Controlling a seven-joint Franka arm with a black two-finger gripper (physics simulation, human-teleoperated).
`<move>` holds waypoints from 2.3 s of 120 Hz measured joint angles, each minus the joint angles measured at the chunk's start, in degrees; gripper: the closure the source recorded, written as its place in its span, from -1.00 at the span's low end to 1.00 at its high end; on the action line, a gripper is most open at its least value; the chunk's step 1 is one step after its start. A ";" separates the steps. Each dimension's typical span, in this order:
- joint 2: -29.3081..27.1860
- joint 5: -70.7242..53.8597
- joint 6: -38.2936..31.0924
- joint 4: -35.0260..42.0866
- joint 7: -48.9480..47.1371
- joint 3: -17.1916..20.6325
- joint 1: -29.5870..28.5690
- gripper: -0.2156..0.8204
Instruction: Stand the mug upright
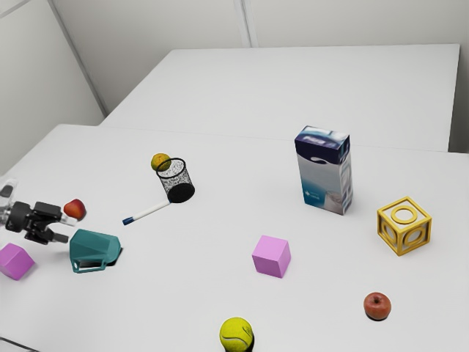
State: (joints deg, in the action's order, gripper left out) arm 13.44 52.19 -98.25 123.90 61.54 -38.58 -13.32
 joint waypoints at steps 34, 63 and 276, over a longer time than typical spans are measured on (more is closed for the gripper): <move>0.19 2.56 5.48 1.41 7.03 -0.30 0.06 -0.54; 0.21 2.79 6.67 3.99 10.36 -0.33 0.36 -0.54; -9.33 -35.58 -24.48 -5.37 -7.88 23.60 24.68 0.92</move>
State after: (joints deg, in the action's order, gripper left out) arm 4.11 16.61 -122.73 118.53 53.65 -14.98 11.36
